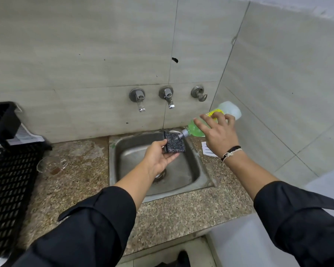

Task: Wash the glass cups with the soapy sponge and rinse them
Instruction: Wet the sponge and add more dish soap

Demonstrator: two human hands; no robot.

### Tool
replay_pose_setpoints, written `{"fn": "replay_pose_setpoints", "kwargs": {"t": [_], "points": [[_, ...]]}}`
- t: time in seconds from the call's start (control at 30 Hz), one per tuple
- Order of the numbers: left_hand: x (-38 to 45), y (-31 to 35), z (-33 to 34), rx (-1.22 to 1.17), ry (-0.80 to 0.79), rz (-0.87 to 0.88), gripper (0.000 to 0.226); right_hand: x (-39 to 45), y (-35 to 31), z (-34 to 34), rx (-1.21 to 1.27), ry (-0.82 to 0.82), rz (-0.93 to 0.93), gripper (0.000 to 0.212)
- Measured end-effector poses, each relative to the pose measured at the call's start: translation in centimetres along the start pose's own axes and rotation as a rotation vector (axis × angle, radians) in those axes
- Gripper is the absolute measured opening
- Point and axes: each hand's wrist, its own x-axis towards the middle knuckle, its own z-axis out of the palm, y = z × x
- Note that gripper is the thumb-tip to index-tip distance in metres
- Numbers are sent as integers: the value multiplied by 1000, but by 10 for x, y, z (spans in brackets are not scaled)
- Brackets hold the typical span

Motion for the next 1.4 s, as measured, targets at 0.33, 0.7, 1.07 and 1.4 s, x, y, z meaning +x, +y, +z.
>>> {"fn": "replay_pose_setpoints", "kwargs": {"t": [0.33,0.7,1.07,1.4], "points": [[-4,-1,4,-19,-40,6,16,-3,2,-7,105,-121,241,65],[37,9,25,-139,85,94,27,31,63,130,1057,-342,1024,55],[57,-15,20,-211,298,154,15,77,69,241,906,-394,1008,49],[39,-17,-18,-231,325,167,16,21,-38,121,1450,-582,953,50]]}}
